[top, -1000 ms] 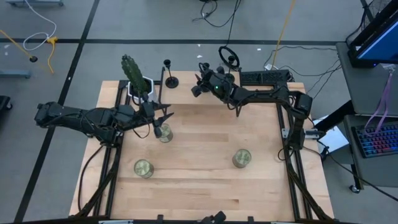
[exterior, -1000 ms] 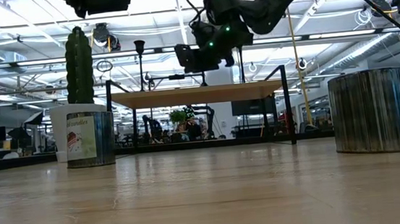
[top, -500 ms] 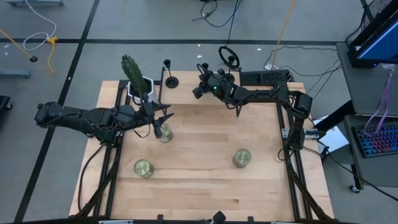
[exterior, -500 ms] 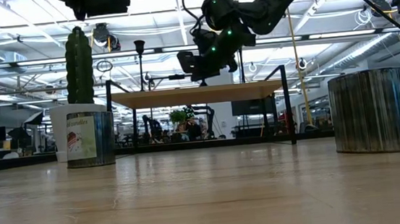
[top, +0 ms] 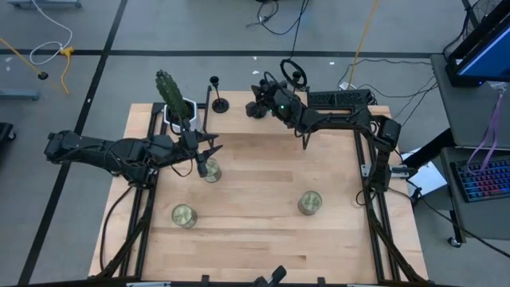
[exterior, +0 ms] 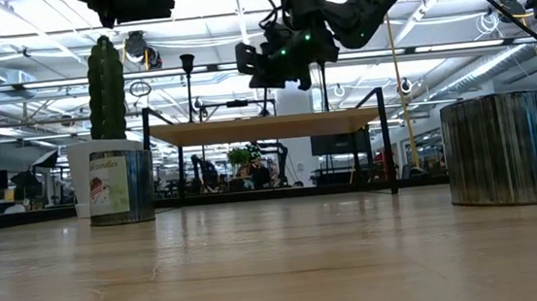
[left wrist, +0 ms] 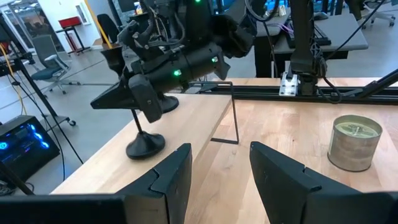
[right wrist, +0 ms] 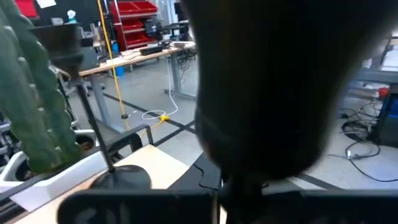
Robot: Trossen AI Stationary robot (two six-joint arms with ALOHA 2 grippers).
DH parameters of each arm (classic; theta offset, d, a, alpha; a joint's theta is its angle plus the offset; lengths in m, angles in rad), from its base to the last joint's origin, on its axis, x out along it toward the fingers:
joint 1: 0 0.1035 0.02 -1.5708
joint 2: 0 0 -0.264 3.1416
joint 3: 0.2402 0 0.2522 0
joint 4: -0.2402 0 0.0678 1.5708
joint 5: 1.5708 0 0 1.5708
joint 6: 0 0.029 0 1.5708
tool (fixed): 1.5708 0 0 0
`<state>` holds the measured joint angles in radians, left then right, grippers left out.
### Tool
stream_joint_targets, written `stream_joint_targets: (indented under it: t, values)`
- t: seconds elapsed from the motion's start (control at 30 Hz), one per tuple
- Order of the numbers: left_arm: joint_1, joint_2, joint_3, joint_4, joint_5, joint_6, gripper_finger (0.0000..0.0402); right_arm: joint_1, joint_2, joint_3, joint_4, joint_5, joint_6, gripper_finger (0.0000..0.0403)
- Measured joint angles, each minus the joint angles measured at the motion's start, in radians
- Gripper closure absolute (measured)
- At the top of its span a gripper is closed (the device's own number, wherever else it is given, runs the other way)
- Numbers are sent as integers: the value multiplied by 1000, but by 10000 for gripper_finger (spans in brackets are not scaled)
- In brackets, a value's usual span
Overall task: Pick & Place candle stick holders
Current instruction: Put the black candle holder on the shelf
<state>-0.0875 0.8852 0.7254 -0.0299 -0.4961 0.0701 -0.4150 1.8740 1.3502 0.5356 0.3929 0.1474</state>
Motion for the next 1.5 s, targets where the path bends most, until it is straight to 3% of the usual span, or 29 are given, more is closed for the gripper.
stream_joint_targets:
  t: [0.2,0.57,0.73,0.9,1.1,1.27,1.5]
  values:
    - [0,0,0,0,0,3,231,12,1,0,-79,-4,-60,389]
    - [0,0,0,-18,2,-2,231,38,0,0,-230,2,-69,289]
    - [0,0,0,-39,2,-29,231,49,0,0,-241,7,-48,272]
    - [0,0,0,-50,2,-47,231,51,0,0,-258,29,-47,301]
    - [0,0,0,-50,2,-50,231,51,0,0,-263,24,-50,391]
    - [0,0,0,-50,2,-50,231,51,0,0,-233,25,-55,395]
    - [0,0,0,-48,1,-50,231,15,0,0,-14,24,-78,399]
